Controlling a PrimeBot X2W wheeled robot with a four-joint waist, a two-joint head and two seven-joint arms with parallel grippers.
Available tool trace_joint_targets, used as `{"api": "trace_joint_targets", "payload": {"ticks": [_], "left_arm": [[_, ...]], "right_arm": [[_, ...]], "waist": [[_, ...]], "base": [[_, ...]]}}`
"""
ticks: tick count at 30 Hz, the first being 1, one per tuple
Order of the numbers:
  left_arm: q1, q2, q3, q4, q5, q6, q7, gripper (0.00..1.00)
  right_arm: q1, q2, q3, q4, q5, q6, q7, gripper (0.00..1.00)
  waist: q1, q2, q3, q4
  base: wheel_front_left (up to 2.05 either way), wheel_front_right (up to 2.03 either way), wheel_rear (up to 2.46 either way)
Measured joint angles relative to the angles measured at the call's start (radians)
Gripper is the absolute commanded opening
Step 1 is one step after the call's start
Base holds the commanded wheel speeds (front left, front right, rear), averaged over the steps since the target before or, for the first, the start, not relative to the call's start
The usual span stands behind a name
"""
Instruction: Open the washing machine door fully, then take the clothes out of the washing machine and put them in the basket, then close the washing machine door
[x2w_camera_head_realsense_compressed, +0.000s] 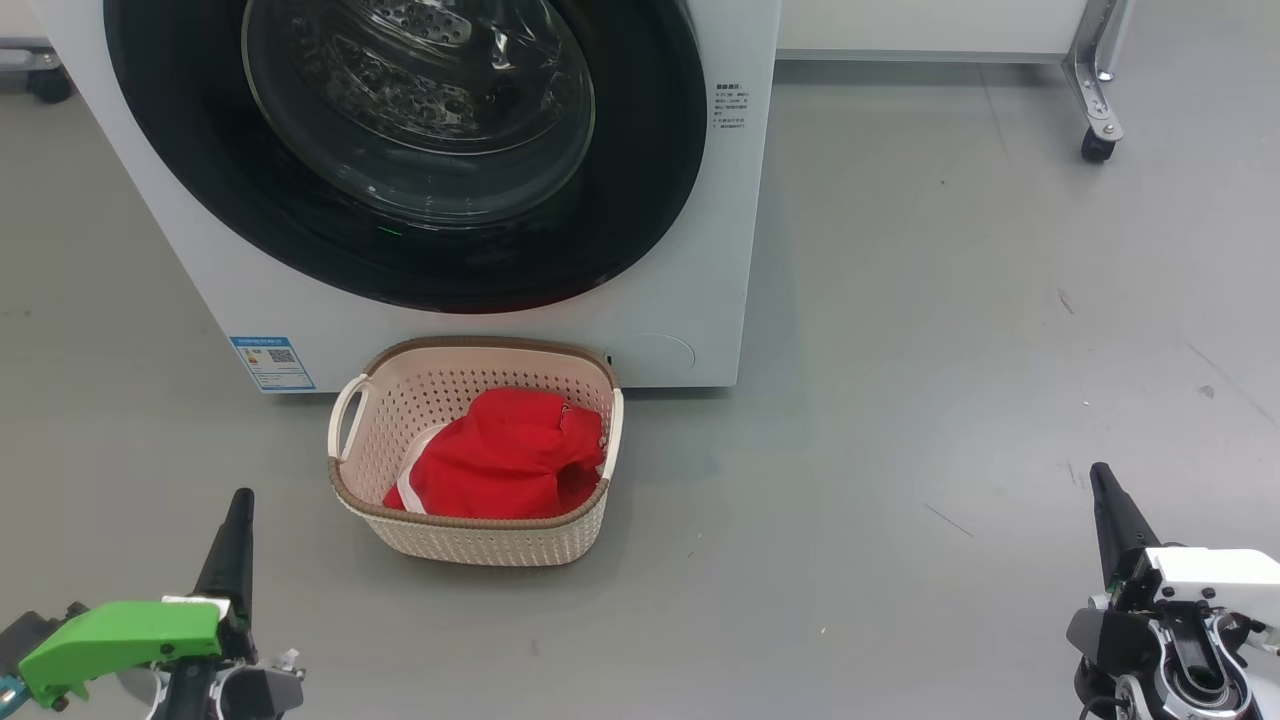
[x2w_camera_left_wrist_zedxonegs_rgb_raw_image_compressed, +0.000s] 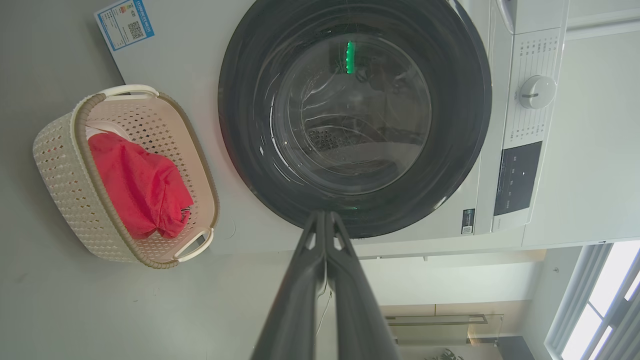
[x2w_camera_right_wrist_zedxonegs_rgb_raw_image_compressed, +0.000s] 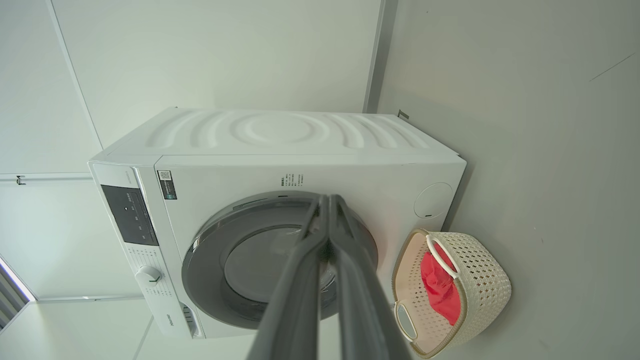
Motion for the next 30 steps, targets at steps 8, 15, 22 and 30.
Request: {"api": "trace_joint_targets", "payload": {"ticks": [8, 15, 22, 30], "left_arm": [[0.0, 0.0, 0.001, -0.002, 0.0, 0.0, 0.0, 0.0], [0.0, 0.0, 0.002, -0.002, 0.0, 0.0, 0.0, 0.0], [0.0, 0.0, 0.002, -0.003, 0.0, 0.0, 0.0, 0.0], [0.0, 0.0, 0.003, -0.003, 0.0, 0.0, 0.0, 0.0]], "right_arm": [[0.0, 0.0, 0.0, 0.0, 0.0, 0.0, 0.0, 0.0], [0.0, 0.0, 0.0, 0.0, 0.0, 0.0, 0.0, 0.0], [0.0, 0.0, 0.0, 0.0, 0.0, 0.0, 0.0, 0.0], [0.0, 0.0, 0.0, 0.0, 0.0, 0.0, 0.0, 0.0]], "waist": [[0.0, 0.0, 0.0, 0.0], [0.0, 0.0, 0.0, 0.0], [0.0, 0.0, 0.0, 0.0], [0.0, 0.0, 0.0, 0.0]], "base": [[0.0, 0.0, 0.0], [0.0, 0.0, 0.0], [0.0, 0.0, 0.0], [0.0, 0.0, 0.0]]}}
